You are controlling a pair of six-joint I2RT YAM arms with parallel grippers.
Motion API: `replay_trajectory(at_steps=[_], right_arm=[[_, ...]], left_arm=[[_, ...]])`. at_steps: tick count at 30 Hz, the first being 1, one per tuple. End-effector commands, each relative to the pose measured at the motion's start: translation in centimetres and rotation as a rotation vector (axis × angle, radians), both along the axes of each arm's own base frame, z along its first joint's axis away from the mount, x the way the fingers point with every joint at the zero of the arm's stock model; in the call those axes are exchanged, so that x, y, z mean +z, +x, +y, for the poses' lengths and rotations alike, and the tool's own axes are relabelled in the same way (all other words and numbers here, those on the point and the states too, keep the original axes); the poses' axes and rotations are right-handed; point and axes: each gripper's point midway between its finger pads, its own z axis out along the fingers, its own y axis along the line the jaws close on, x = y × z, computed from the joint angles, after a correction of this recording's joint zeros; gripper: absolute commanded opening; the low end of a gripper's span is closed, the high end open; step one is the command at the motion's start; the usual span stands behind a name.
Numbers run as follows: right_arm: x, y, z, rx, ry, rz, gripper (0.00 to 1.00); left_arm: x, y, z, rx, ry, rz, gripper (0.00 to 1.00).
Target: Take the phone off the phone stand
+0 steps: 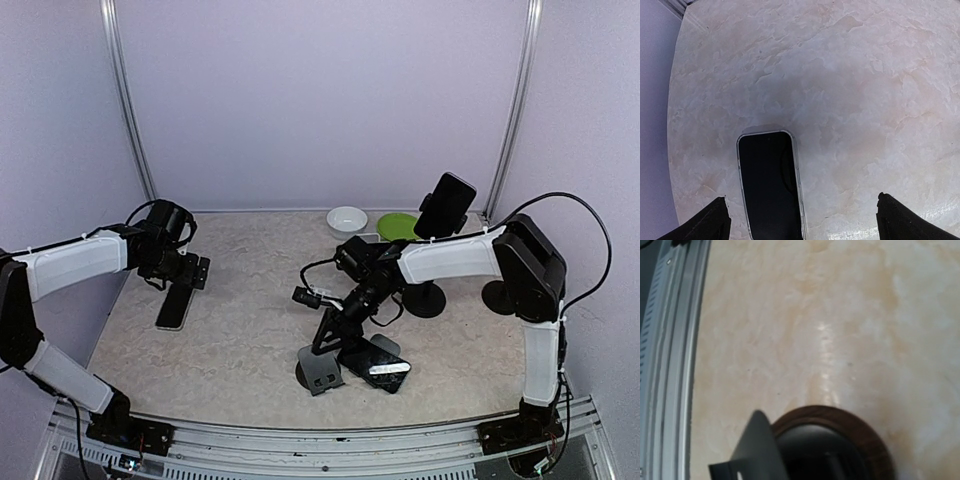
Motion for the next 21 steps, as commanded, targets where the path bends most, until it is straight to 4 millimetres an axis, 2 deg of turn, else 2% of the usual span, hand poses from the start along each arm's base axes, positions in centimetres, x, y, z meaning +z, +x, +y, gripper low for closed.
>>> replay_trajectory(at_steps=[1, 10, 12, 21], right_arm=[[0.0, -1.3, 0.6, 0.056, 0.005, 0.047, 0.33], [1.4, -3.2, 1.7, 0.125, 0.076, 0.111, 0.18], [1.5, -3.4, 2.0, 0.134, 0.084, 0.126, 0.13], [1.4, -4.2, 2.3, 0.151, 0.085, 0.174, 0.0]], left_arm=[[2.4, 1.0, -0.4, -0.014, -0.002, -0.083, 0.99], [2.5, 0.9, -0.6, -0.018, 0.003, -0.093, 0.99], [2.8, 0.9, -0.6, -0.019, 0.002, -0.1, 0.99], [3.9, 0.7, -0.8, -0.009, -0.004, -0.138, 0.99]])
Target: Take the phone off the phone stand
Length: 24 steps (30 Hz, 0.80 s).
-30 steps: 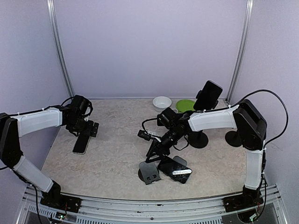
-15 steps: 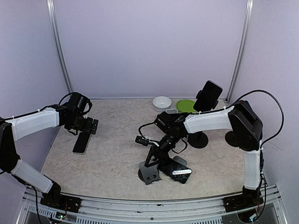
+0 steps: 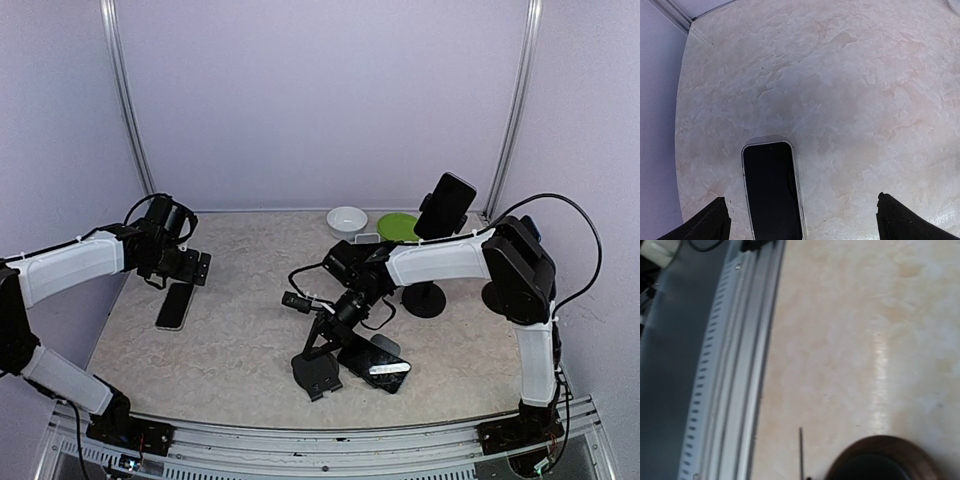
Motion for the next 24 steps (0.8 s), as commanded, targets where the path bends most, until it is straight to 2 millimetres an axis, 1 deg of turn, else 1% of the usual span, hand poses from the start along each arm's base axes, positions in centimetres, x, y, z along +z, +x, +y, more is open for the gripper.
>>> replay_trajectory(at_steps=[1, 4, 6, 9, 13, 15, 18, 20, 24], right_arm=[[-0.1, -1.0, 0.6, 0.03, 0.005, 0.036, 0.0], [0.4, -1.0, 0.9, 0.027, 0.014, 0.042, 0.0], [1.1, -0.8, 1.2, 0.017, 0.034, 0.04, 0.0], [2.9, -0.1, 2.1, -0.022, 0.087, 0.01, 0.0], [6.1, 1.6, 3.8, -0.11, 0.188, -0.035, 0.0], [7.1, 2.5, 4.5, -0.157, 0.203, -0.026, 0.0], [8.2, 4.3, 5.5, -0.247, 0.224, -0.023, 0.0], [8.9, 5.5, 6.1, -0.313, 0.244, -0.02, 0.0], [9.8, 8.3, 6.9, -0.446, 0.287, 0.01, 0.0]], left_arm=[[2.5, 0.5, -0.3, 0.01, -0.013, -0.087, 0.99], [3.0, 0.3, 0.0, 0.027, -0.005, -0.107, 0.99], [3.5, 0.2, -0.2, 0.025, -0.012, -0.124, 0.99], [4.4, -0.2, -0.3, 0.025, -0.021, -0.161, 0.99], [5.0, -0.8, -0.4, 0.027, -0.058, -0.203, 0.99], [5.2, -1.1, -0.6, 0.026, -0.076, -0.217, 0.99], [5.7, -1.5, -1.4, -0.005, -0.109, -0.237, 0.99], [6.2, -1.9, -2.4, -0.036, -0.138, -0.259, 0.99], [7.1, -3.2, -5.5, -0.138, -0.266, -0.299, 0.99]])
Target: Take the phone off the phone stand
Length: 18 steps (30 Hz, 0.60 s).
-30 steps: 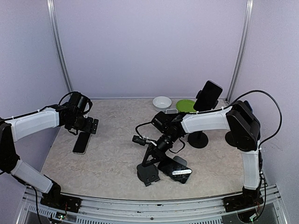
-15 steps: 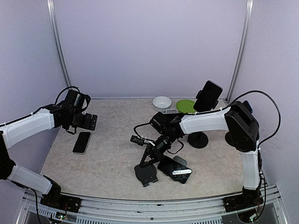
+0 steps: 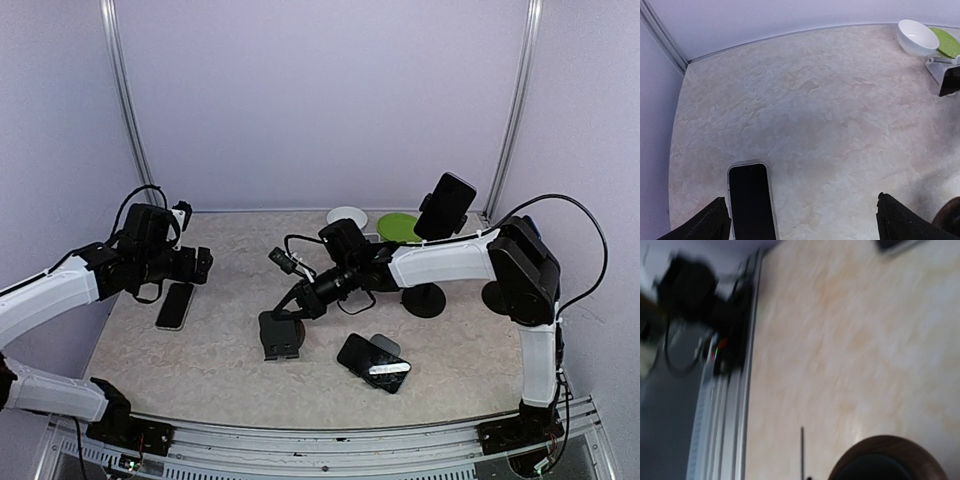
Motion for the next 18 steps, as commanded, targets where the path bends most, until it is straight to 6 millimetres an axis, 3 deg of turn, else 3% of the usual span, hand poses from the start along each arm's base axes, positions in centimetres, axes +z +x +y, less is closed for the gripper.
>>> replay_trajectory(at_steps=[1, 5, 10, 18], right_arm=[[5.1, 4.2, 1.5, -0.2, 0.144, -0.003, 0.0], [5.5, 6.7, 2.0, -0.319, 0.158, 0.036, 0.0], [5.1, 9.1, 2.5, -0.45, 0.136, 0.087, 0.0], [5.6, 10.0, 2.6, -0.519, 0.162, 0.148, 0.0]], left_arm=[[2.0, -1.2, -4.0, -0.129, -0.175, -0.086, 0.99], [2.1, -2.9, -7.6, -0.255, -0.33, -0.093, 0.99], [0.4, -4.2, -11.1, -0.336, -0.336, -0.047, 0.99], [-2.9, -4.6, -14.9, -0.395, -0.294, 0.054, 0.99]])
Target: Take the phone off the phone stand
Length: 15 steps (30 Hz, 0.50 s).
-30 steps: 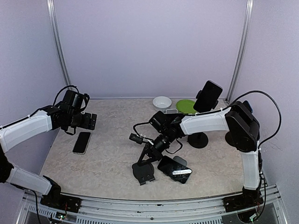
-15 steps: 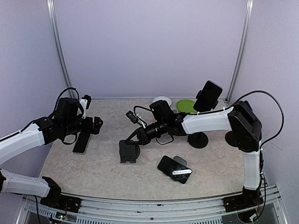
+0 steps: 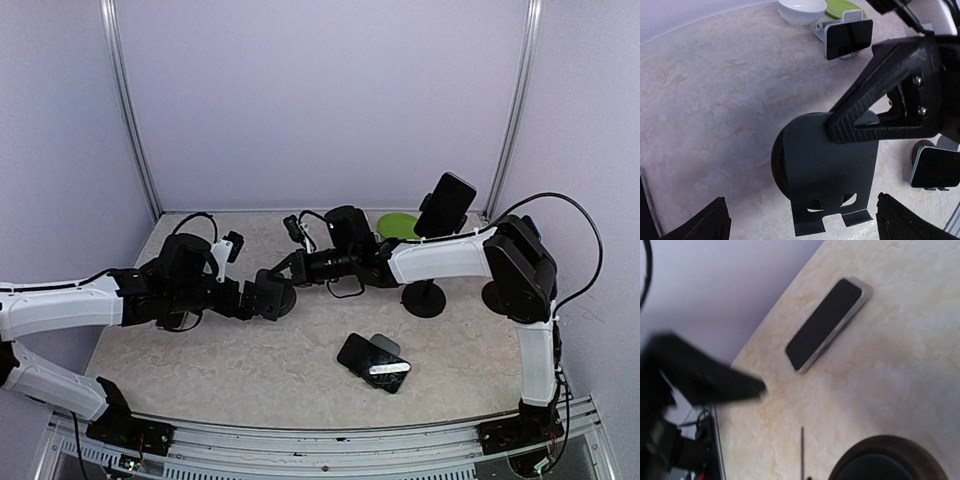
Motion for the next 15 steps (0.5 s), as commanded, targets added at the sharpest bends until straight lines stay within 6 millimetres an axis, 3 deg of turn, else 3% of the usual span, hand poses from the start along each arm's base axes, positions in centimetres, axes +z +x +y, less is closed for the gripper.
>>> replay_trajectory(at_steps=[1, 8, 15], right_arm=[[2.4, 1.5, 0.5, -0.061, 0.081, 0.002, 0.0], [2.6, 1.4, 0.6, -0.069, 0.101, 0.019, 0.0], [2.6, 1.2, 0.8, -0.077, 0.099, 0.012, 0.0]], left_arm=[[0.1, 0.4, -2.3, -0.029, -0.022, 0.009, 0.99], [-1.3, 0.9, -4.2, -0.058, -0.004, 0.044, 0.99], [-1.1, 2.0, -4.7, -0.04, 0.012, 0.036, 0.94]])
